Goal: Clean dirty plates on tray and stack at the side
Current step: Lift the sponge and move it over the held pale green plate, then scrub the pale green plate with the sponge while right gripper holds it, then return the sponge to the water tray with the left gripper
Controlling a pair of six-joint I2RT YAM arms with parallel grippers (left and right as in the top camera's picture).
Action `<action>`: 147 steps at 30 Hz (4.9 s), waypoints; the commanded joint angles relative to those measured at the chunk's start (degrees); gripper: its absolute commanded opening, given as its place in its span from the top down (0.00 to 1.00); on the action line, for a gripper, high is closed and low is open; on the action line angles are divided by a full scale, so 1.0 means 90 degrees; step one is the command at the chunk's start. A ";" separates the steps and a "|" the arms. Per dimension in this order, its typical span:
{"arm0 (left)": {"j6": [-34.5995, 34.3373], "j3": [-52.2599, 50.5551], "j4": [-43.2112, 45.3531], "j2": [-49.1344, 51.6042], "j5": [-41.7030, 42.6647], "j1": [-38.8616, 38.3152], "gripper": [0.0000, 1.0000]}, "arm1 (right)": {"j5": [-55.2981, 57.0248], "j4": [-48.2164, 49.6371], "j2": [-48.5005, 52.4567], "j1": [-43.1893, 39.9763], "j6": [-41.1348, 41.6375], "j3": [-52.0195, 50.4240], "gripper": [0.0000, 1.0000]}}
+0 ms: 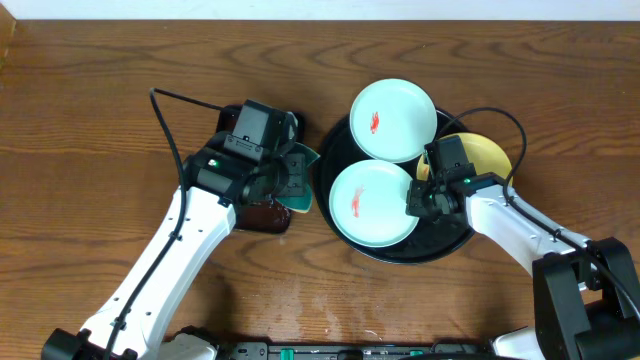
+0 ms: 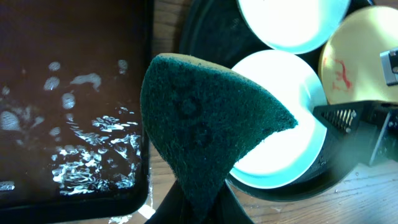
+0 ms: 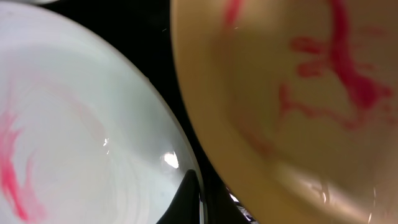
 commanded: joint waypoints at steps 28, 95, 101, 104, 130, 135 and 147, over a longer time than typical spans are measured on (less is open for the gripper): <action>-0.1282 0.0163 0.2924 0.3439 0.0119 -0.1921 0.93 | 0.0255 -0.0418 0.0022 0.0413 -0.0153 0.0114 0.99; -0.1804 0.0828 0.0333 0.4044 -0.3585 -0.1433 0.93 | 0.0447 -0.0527 0.0022 0.0413 -0.0702 0.0114 0.99; -0.1807 0.0750 0.1268 0.4044 -0.0129 -0.1632 0.92 | 0.0449 -0.0527 0.0022 0.0413 -0.0702 0.0114 0.99; -0.1814 0.0668 0.1999 0.4056 0.1202 -0.1807 0.92 | 0.0447 -0.0527 0.0022 0.0413 -0.0702 0.0114 0.99; -0.1970 0.1061 0.0117 0.3944 -0.3014 -0.1758 0.93 | 0.0444 -0.0534 0.0022 0.0413 -0.0702 0.0114 0.99; -0.1829 0.1608 -0.0469 0.3536 -0.3606 -0.1761 0.92 | 0.0444 -0.0537 0.0022 0.0413 -0.0702 0.0114 0.99; -0.1588 0.1734 -0.1098 0.1732 -0.3373 -0.1350 0.92 | 0.0444 -0.0636 0.0022 0.0413 -0.0704 0.0114 0.99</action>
